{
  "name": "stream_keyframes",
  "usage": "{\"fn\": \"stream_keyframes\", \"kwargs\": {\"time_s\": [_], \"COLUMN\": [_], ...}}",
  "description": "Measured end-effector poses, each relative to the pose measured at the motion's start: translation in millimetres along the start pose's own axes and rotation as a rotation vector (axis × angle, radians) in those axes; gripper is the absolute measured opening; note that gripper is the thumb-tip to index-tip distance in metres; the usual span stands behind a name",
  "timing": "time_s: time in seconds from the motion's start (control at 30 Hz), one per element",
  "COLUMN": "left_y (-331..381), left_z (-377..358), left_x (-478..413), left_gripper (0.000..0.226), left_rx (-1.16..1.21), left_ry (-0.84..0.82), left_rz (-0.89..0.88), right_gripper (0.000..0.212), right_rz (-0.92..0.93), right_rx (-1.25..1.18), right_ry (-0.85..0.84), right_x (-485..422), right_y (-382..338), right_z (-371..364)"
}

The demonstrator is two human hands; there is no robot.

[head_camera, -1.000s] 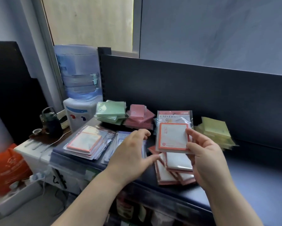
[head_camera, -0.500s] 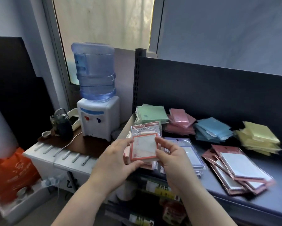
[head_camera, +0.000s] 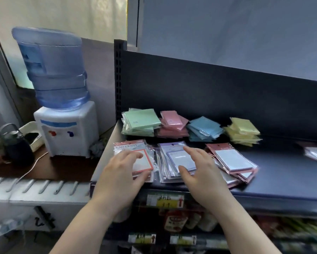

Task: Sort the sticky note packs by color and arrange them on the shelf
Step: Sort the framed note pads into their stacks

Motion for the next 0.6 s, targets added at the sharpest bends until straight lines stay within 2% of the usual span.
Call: {"fn": "stream_keyframes", "kwargs": {"time_s": [0.1, 0.23, 0.6], "left_y": [33, 90, 289], "left_z": [-17, -47, -144], "left_x": [-8, -17, -15], "left_gripper": [0.046, 0.045, 0.046], "left_rx": [0.024, 0.020, 0.042], "left_ry": [-0.038, -0.096, -0.207], "left_rz": [-0.083, -0.205, -0.446], "right_gripper": [0.058, 0.057, 0.058], "right_rz": [-0.010, -0.071, -0.204], "right_rx": [0.172, 0.271, 0.281], "right_ry": [0.036, 0.113, 0.137], "right_x": [10, 30, 109], "right_y": [27, 71, 223], "right_z": [24, 63, 198]}}
Point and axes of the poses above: each hand's wrist, its own x-axis away from the middle knuckle, its own z-axis out of the back of the hand, y = z × x, the point moved 4 cm from there along -x, towards the middle knuckle, and after that the axes turned 5 degrees about -x, right-handed, at the moved point
